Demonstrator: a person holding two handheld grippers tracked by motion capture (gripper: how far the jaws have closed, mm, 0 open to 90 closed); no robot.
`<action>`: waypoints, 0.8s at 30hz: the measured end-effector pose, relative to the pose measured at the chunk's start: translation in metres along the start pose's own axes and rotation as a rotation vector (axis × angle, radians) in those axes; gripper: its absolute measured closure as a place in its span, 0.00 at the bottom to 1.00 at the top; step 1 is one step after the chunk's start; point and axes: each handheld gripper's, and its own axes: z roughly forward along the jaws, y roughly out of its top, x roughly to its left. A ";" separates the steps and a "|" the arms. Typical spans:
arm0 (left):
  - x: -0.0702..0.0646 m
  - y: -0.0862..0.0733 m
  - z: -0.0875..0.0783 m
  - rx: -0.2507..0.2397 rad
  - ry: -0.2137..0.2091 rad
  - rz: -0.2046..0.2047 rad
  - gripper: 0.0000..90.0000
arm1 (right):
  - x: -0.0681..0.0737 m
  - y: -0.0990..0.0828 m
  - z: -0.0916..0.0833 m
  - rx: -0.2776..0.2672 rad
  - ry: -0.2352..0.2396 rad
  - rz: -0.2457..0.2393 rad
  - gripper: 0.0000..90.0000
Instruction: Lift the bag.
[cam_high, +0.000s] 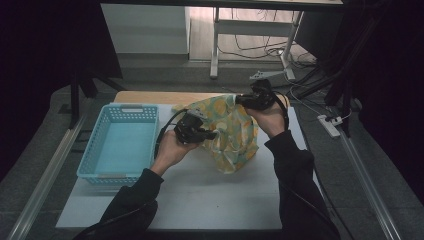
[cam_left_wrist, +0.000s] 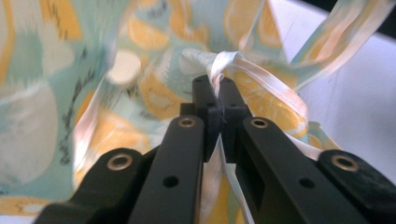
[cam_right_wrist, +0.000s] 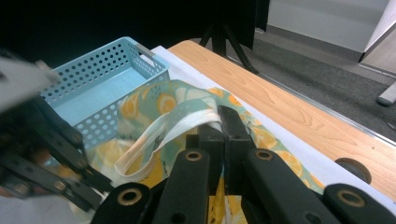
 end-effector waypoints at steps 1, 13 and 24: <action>0.000 0.002 -0.006 -0.022 -0.003 -0.001 1.00 | 0.000 0.001 0.000 -0.005 0.005 0.000 0.99; 0.003 0.029 -0.066 -0.213 -0.002 -0.004 1.00 | 0.004 0.013 -0.011 -0.064 0.051 0.019 0.99; -0.004 0.053 -0.102 -0.307 0.021 0.033 1.00 | 0.007 0.029 -0.029 -0.107 0.054 0.014 0.99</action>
